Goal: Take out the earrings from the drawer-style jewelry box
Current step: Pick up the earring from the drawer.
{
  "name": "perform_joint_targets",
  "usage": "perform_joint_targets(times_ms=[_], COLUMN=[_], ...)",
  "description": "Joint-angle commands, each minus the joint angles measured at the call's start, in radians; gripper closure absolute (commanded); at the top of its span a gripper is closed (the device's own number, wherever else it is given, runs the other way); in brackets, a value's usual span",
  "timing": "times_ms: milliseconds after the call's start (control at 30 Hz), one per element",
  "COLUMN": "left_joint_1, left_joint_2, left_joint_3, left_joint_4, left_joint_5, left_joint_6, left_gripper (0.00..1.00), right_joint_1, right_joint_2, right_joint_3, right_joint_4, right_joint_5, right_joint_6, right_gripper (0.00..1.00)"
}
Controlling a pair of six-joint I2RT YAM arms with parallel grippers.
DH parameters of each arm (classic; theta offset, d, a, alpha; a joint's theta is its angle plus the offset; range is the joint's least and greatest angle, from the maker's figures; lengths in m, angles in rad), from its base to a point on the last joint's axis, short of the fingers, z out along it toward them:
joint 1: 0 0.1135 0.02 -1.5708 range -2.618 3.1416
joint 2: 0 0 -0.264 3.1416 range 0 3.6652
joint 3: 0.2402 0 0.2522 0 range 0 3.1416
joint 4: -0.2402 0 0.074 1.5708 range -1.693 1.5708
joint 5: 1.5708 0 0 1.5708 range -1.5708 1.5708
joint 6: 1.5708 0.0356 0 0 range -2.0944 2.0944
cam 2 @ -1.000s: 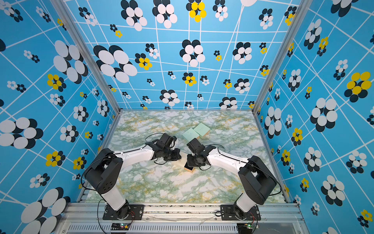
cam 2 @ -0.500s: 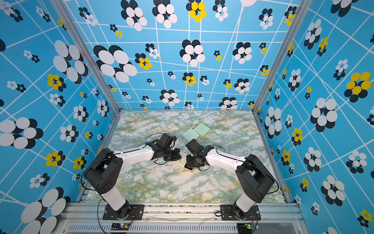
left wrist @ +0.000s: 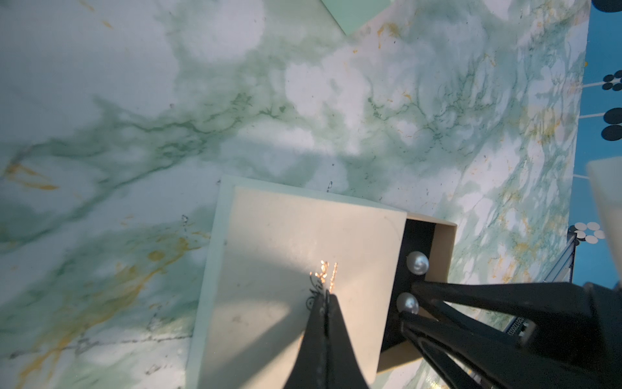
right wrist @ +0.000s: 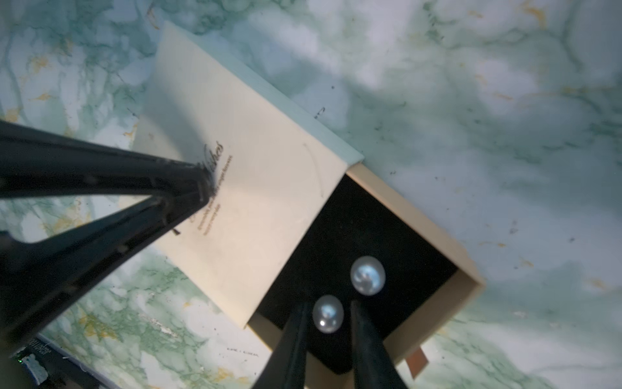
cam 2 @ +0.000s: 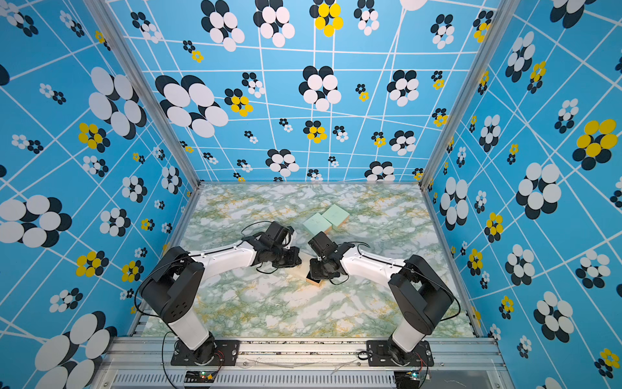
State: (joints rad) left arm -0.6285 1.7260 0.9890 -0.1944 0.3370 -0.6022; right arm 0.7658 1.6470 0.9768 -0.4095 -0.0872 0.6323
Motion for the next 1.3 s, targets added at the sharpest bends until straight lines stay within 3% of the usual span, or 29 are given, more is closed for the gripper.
perform_joint_targets(times_ms=[0,1267], left_joint_1=[0.010,0.003], left_joint_2=[0.036,0.023], left_joint_3=[-0.049,-0.077], left_joint_4=[-0.142,-0.123], left_joint_5=[-0.105,-0.114], left_joint_6=[0.013,-0.001], left_gripper=[1.00,1.00], right_joint_1=[0.013,0.015], right_joint_2=[0.016,-0.034], right_joint_3=[0.003,-0.056], right_joint_4=[0.008,0.056], right_joint_5=[0.014,0.032], right_joint_6=[0.018,0.049], right_gripper=[0.74,0.89])
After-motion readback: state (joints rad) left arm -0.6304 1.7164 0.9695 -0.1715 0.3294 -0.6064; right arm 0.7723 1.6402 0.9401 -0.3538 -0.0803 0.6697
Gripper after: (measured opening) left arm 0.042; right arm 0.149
